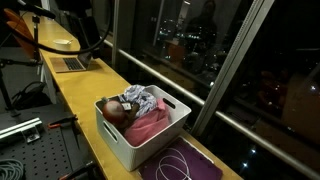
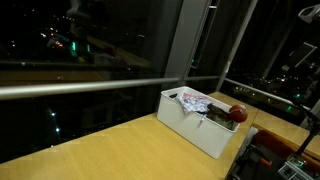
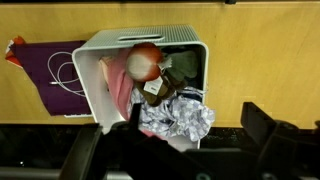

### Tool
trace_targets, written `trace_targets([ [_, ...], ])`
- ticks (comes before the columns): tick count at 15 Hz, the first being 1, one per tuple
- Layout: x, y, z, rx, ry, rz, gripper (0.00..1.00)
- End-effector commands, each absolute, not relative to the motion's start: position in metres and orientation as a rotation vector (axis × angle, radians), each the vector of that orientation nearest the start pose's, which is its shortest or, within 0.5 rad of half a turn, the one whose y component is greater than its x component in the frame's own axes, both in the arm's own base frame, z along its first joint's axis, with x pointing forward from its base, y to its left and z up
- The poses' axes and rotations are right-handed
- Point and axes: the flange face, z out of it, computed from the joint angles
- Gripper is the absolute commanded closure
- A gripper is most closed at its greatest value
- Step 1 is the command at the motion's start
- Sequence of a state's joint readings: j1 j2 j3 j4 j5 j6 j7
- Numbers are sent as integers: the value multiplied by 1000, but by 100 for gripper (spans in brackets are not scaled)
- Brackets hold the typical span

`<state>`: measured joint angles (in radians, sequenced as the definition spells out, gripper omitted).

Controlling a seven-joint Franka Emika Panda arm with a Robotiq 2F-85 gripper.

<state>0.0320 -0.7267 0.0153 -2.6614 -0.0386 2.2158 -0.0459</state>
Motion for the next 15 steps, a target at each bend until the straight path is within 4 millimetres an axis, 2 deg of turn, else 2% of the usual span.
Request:
trace_targets([
  [1, 378, 28, 485, -3161, -250, -530, 0],
  [4, 393, 36, 466, -3163, -269, -546, 0],
  [7, 401, 35, 439, -3179, -281, -515, 0],
  [13, 400, 11, 404, -3255, -336, -491, 0],
  [15, 399, 12, 399, -3270, -380, -508, 0],
])
